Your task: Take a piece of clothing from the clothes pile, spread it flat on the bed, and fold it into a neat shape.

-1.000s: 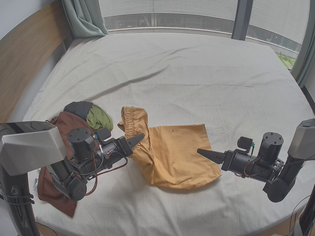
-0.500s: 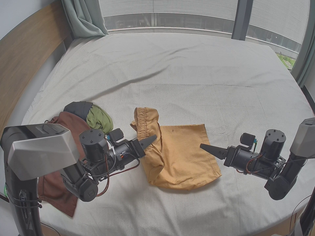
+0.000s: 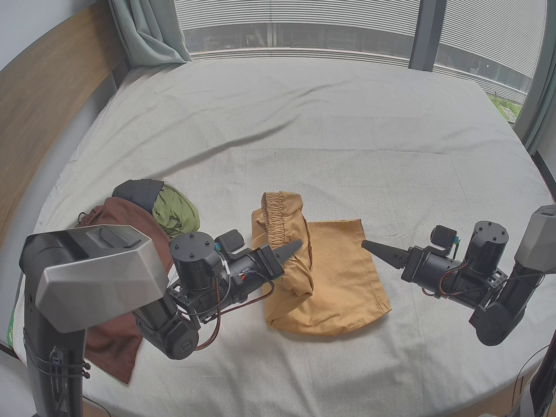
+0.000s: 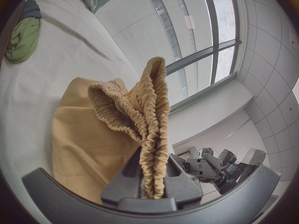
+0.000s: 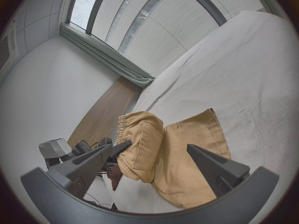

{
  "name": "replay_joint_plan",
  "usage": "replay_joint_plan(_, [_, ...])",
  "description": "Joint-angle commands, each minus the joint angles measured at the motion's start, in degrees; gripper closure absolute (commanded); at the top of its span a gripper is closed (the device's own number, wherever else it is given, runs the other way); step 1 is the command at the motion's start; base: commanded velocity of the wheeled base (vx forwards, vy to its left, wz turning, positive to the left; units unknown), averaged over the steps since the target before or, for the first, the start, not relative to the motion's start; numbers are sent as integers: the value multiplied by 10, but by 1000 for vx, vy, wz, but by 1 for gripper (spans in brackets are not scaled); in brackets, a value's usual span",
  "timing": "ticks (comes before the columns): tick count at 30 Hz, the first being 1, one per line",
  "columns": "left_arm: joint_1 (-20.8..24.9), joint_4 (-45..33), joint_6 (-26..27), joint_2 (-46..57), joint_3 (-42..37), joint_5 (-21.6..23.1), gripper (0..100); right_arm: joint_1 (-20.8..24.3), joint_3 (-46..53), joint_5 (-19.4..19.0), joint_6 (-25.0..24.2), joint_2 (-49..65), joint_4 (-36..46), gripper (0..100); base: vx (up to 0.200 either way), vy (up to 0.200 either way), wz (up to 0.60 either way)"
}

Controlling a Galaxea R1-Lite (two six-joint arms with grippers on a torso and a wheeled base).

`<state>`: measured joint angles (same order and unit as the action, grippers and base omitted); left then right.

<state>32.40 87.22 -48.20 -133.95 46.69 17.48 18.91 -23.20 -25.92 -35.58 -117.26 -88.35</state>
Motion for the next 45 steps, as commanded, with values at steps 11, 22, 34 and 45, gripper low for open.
replay_joint_plan(11, [35,-2,-1,-72,42,2,100,-12,-6,0,0,-1,-1,0,0,0,0])
replay_joint_plan(22, [43,-7,-1,-100,77,0,100,-13,-10,0,-1,0,-1,0,0,0,0])
replay_joint_plan(34, [44,-19,-1,-101,89,-1,0,-14,-10,0,-1,0,-1,0,0,0,0])
replay_joint_plan(45, [38,-11,5,-98,89,-14,0,-11,-9,0,0,-3,-1,0,0,0,0])
